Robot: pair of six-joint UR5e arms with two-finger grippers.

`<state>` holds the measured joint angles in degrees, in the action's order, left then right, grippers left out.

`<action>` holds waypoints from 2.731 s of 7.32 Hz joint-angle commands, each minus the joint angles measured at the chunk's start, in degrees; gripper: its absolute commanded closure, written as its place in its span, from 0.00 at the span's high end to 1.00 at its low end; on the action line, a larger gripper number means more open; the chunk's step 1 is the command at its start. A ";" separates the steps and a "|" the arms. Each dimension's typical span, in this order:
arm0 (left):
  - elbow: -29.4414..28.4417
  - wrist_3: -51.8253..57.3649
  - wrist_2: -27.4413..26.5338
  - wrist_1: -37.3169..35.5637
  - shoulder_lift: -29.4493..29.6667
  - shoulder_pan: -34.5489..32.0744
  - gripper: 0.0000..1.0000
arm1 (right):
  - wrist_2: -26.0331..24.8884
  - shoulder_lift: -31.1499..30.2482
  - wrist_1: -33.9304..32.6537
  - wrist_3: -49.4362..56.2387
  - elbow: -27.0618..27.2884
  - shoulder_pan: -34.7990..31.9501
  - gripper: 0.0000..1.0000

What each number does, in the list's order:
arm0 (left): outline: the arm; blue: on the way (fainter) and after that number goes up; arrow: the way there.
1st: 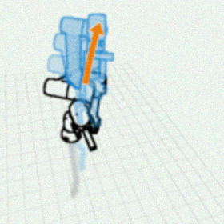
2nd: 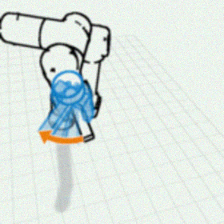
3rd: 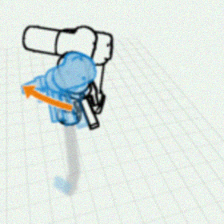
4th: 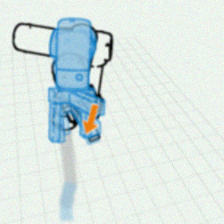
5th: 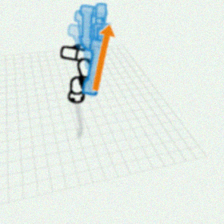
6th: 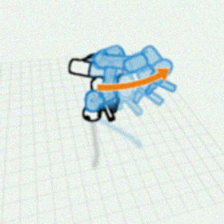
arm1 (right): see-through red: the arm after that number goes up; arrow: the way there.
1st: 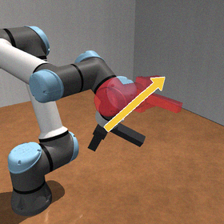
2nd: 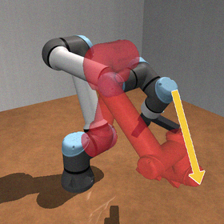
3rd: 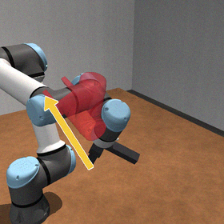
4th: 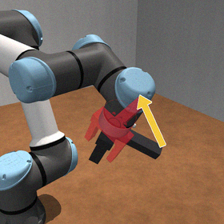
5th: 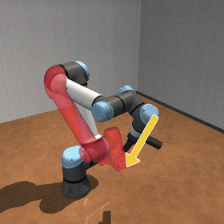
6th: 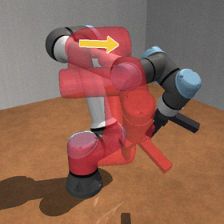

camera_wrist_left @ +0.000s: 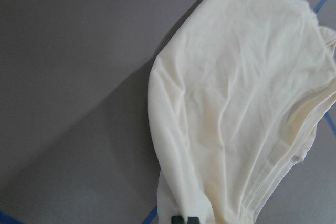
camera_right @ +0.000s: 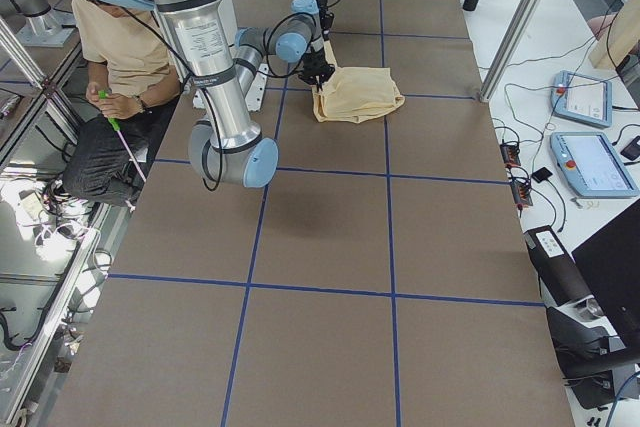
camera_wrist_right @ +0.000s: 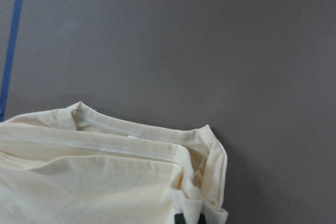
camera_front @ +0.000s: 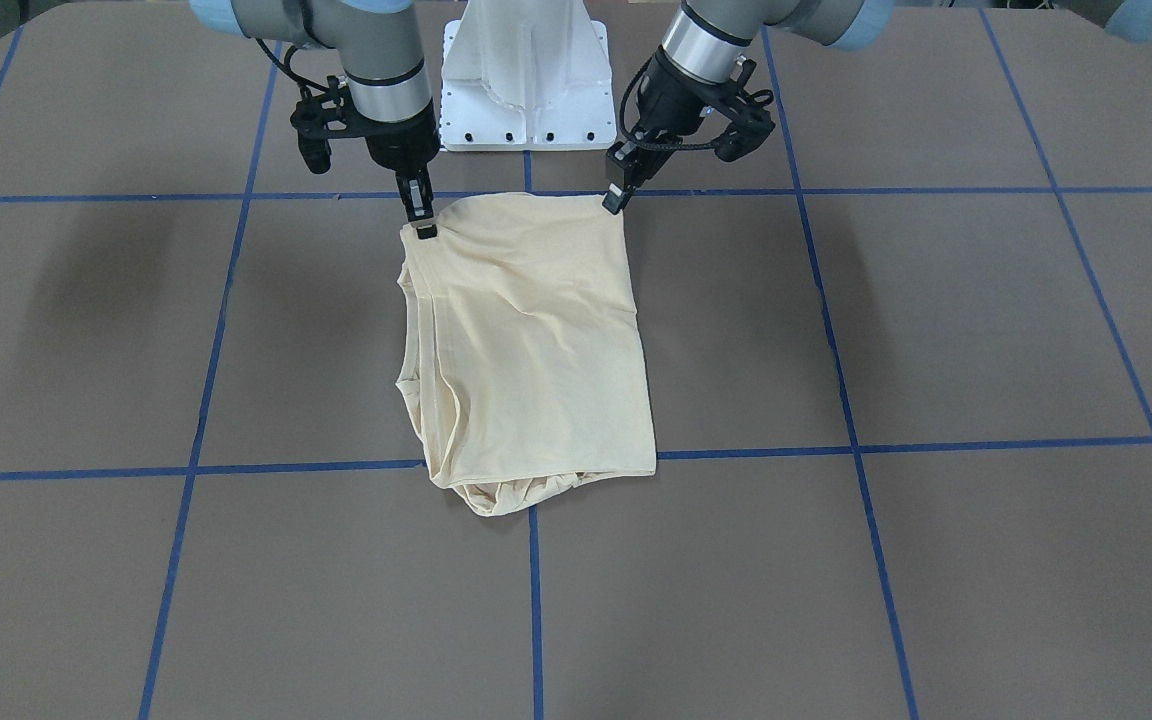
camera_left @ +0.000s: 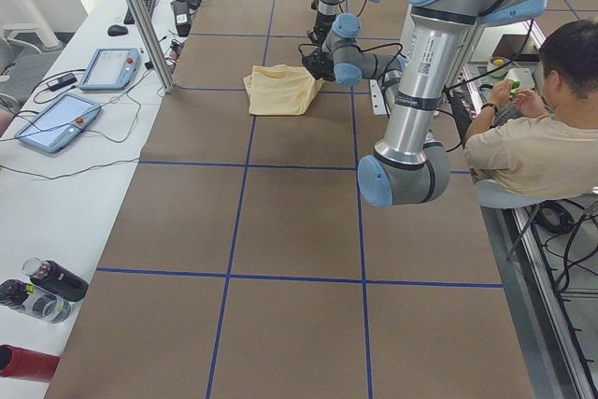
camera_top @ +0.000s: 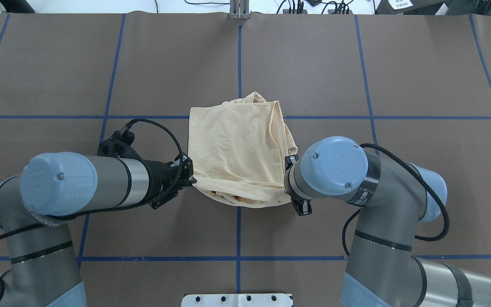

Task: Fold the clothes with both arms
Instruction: 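Grasp the shirt's near edge with both grippers, then lift the near edge with both grippers and fold it away from the robot, then open both grippers over the folded shirt and raise them away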

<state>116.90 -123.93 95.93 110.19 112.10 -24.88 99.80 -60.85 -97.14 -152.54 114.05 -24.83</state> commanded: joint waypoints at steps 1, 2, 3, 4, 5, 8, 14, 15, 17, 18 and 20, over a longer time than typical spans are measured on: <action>-4.72 0.53 0.14 0.46 3.11 -4.72 0.00 | 3.64 4.39 0.02 1.81 -5.38 -5.48 0.00; -6.49 1.06 0.14 0.56 4.86 -5.87 0.00 | 4.69 6.94 0.02 3.20 -8.63 -7.15 0.00; -8.77 1.41 0.05 0.64 6.10 -6.75 0.00 | 5.75 9.06 0.10 4.26 -11.63 -8.99 0.00; -13.05 2.63 0.05 1.17 8.28 -8.15 0.00 | 7.32 12.04 0.11 6.80 -16.18 -11.18 0.00; -15.71 3.95 0.05 2.30 9.35 -10.08 0.00 | 7.69 14.85 0.11 9.00 -20.92 -12.60 0.00; -25.89 5.46 -0.04 10.90 10.76 -12.64 0.00 | 8.13 20.14 12.61 11.48 -38.05 -14.89 0.00; -40.60 5.28 -0.48 20.59 15.69 -13.26 0.00 | 9.71 23.67 18.56 16.67 -48.30 -15.86 0.00; -41.30 5.37 -0.57 21.47 15.69 -13.26 0.05 | 9.71 23.84 18.65 16.75 -48.39 -16.04 0.11; -43.41 5.46 -0.57 23.84 15.78 -13.69 0.25 | 9.71 28.65 18.82 16.93 -54.59 -16.91 0.50; -43.51 5.98 -0.57 23.93 15.95 -14.92 0.37 | 9.28 29.72 19.70 17.63 -55.76 -18.31 0.99; -43.59 8.35 -0.48 24.02 16.13 -17.73 0.46 | 9.45 29.82 22.78 20.51 -57.27 -21.05 0.99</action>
<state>73.43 -116.50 95.38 134.07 128.11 -40.99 109.24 -31.39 -75.61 -134.01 57.81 -44.56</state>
